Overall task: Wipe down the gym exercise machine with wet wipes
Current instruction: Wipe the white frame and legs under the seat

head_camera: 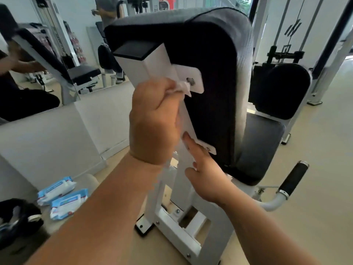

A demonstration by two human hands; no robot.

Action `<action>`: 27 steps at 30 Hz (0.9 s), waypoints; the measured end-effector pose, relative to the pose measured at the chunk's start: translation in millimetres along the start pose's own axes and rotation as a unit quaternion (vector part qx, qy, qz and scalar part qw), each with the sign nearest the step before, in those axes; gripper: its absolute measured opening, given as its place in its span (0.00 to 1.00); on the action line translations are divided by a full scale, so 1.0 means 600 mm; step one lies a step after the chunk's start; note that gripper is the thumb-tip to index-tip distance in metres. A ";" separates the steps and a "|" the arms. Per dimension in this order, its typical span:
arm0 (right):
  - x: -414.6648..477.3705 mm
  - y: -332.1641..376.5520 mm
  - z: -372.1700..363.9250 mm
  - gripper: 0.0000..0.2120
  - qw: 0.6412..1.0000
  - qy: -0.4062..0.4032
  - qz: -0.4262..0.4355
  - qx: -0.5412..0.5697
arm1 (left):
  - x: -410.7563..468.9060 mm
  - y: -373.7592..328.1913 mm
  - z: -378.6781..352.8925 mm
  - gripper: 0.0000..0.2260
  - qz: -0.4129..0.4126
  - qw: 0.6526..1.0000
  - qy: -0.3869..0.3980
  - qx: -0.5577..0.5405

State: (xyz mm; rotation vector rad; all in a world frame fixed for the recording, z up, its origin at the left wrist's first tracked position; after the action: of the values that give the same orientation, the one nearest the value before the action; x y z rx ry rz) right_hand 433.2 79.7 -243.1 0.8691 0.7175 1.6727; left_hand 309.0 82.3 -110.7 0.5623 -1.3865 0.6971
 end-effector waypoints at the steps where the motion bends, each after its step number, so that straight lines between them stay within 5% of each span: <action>1: -0.008 -0.005 -0.001 0.44 1.000 -0.002 0.002 0.005 | -0.006 0.002 -0.008 0.07 -0.062 0.997 0.017 0.044; 4: -0.036 -0.023 -0.011 0.43 1.000 -0.002 0.003 0.006 | -0.050 0.026 -0.029 0.13 -0.162 0.963 0.125 0.176; 7: -0.050 -0.040 -0.011 0.43 0.999 -0.026 0.007 0.018 | -0.077 0.043 -0.023 0.26 -0.167 0.912 0.235 0.291; 13: -0.044 -0.048 -0.008 0.40 0.996 -0.077 0.004 0.040 | -0.053 0.039 0.000 0.35 -0.125 0.905 0.231 0.335; 16: -0.037 -0.044 -0.010 0.41 0.996 -0.082 0.026 -0.006 | -0.079 0.038 -0.026 0.36 -0.142 0.881 0.297 0.340; 22: -0.033 -0.090 -0.027 0.38 0.999 -0.025 -0.006 -0.036 | -0.217 0.036 -0.080 0.35 -0.244 0.744 0.511 0.355; 27: -0.062 -0.150 -0.024 0.35 0.992 -0.037 -0.076 -0.090 | -0.233 0.056 -0.086 0.38 -0.214 0.770 0.497 0.339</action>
State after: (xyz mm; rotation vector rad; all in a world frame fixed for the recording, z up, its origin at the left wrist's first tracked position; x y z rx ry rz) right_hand 474.7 65.8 -331.1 0.7264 0.5591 1.5346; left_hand 313.0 126.9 -256.5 0.8551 0.0439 0.9131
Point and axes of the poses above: each hand's wrist, its own x-axis towards the middle knuckle, its own z-axis out of the back of the hand, y = z × x, the point moved 4 cm from there along x, towards the middle knuckle, and after that the axes turned 6 degrees about z, right-handed, at the moved point
